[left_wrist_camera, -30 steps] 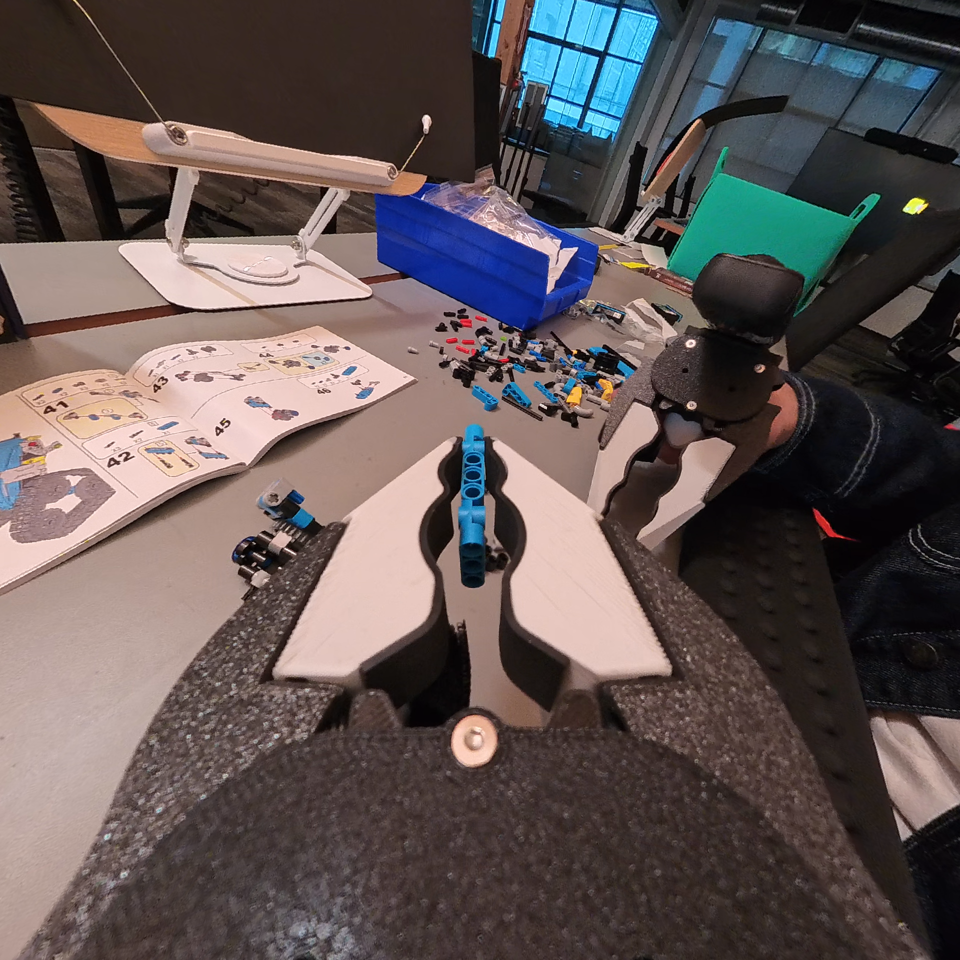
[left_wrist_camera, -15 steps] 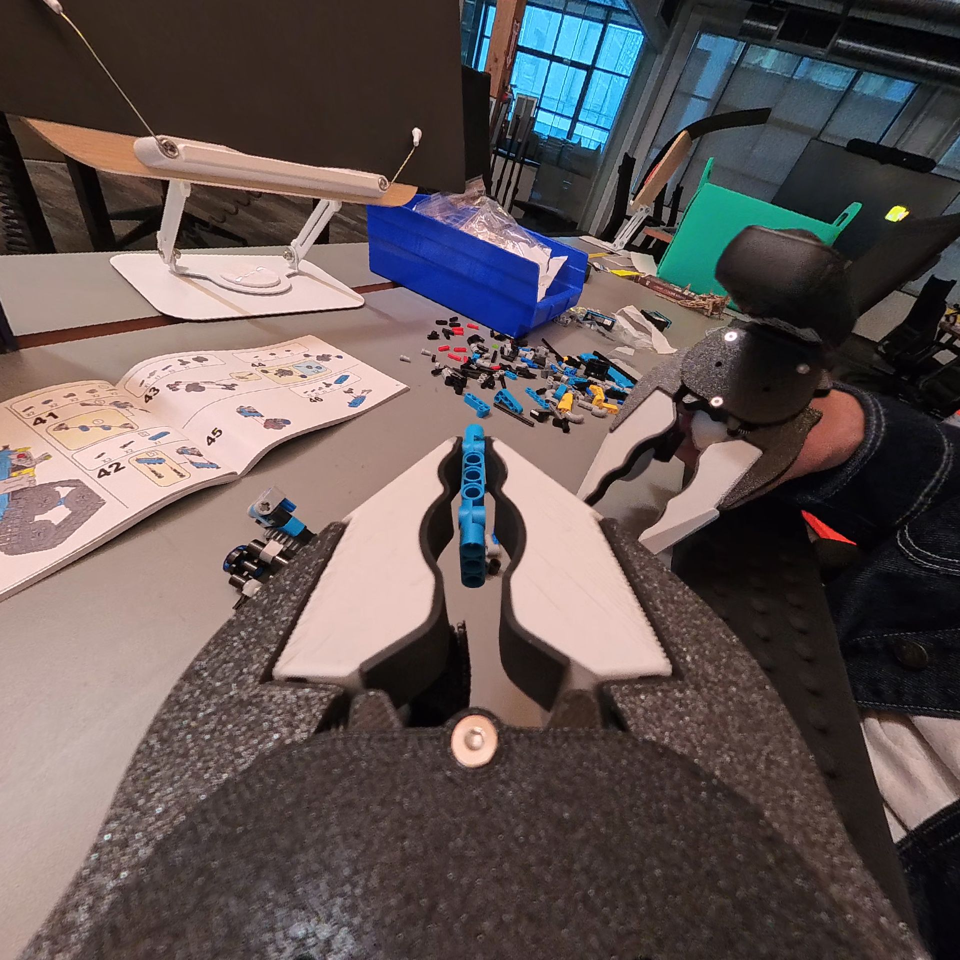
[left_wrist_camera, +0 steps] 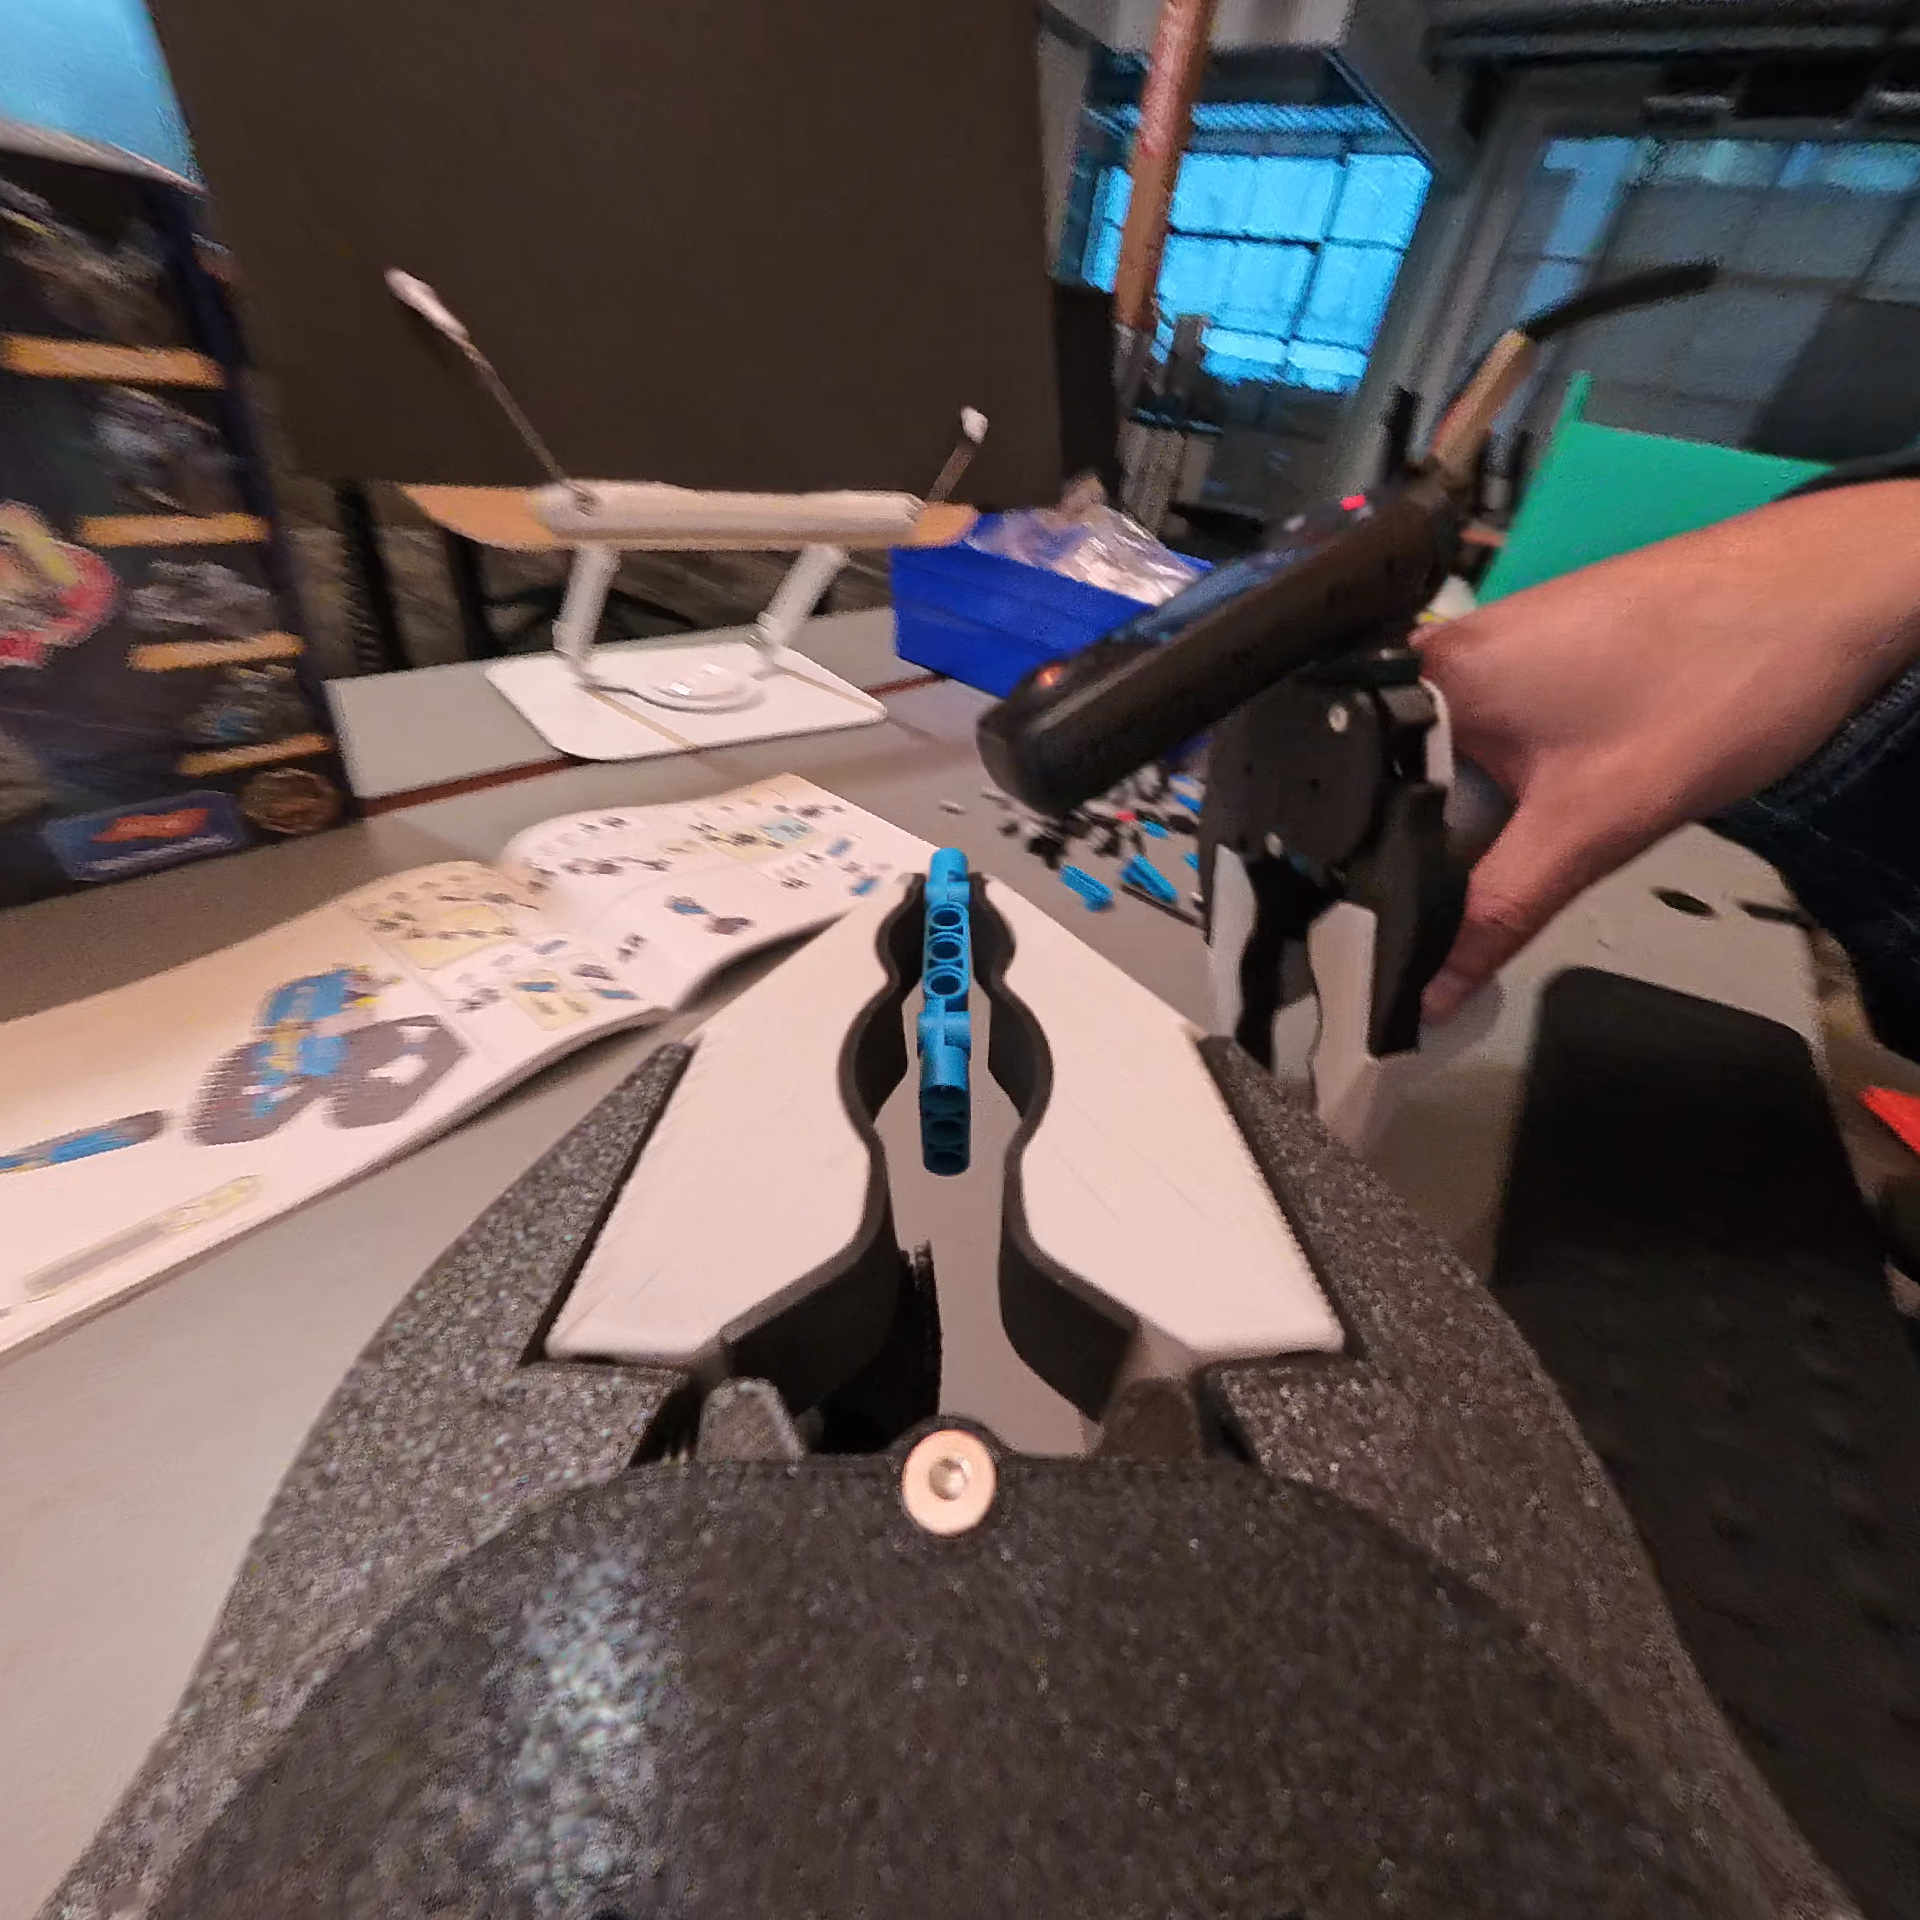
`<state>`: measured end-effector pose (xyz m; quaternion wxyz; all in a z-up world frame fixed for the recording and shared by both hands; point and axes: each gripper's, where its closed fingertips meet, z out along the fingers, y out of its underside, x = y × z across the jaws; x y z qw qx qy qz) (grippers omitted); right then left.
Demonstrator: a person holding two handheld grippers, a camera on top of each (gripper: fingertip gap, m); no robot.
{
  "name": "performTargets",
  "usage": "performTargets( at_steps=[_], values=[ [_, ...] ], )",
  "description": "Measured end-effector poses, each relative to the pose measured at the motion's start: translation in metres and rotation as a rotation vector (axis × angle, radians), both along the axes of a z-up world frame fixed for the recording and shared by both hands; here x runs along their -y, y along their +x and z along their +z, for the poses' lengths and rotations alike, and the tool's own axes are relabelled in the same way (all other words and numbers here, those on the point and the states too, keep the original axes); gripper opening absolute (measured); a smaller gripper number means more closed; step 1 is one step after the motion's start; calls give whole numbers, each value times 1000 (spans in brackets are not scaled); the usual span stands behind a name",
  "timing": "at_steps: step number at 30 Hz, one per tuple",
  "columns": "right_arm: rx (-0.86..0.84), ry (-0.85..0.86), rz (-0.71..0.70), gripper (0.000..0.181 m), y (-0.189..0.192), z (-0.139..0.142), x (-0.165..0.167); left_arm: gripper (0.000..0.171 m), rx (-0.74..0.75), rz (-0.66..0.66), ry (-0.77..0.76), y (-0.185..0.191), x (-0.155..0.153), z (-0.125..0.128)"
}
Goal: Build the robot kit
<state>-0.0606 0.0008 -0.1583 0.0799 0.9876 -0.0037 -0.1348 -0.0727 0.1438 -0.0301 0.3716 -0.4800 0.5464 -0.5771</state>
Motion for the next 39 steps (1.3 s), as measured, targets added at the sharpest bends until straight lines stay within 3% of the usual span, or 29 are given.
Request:
performTargets(
  at_steps=[4,9,21,24,26,28,30,32,35,39],
  values=[
    [-10,-143,60,26,-11,6,-7,8,68,174,-22,-7,-41,13],
    [56,-287,17,35,-5,-1,-7,8,113,267,-85,-15,-66,21],
    [97,-359,-2,7,-5,-8,-8,8,59,248,-113,-10,-63,11],
    [85,-322,27,7,-5,-7,-7,8,50,242,-109,-10,-61,9],
    [33,-294,126,7,-8,-4,0,7,51,228,-120,-10,-59,10],
    [-53,-106,219,7,-12,4,-13,8,47,197,-143,-9,-55,9],
    [-135,171,198,7,-13,23,-37,8,42,144,-194,-8,-48,8],
    [-175,551,241,7,-8,49,-66,8,47,85,-248,-8,-41,11],
    [-468,1049,108,7,-10,105,-88,8,55,-57,-366,-9,-23,16],
    [-727,1476,-12,7,3,156,-86,8,70,-209,-480,-13,-3,25]
  ],
)
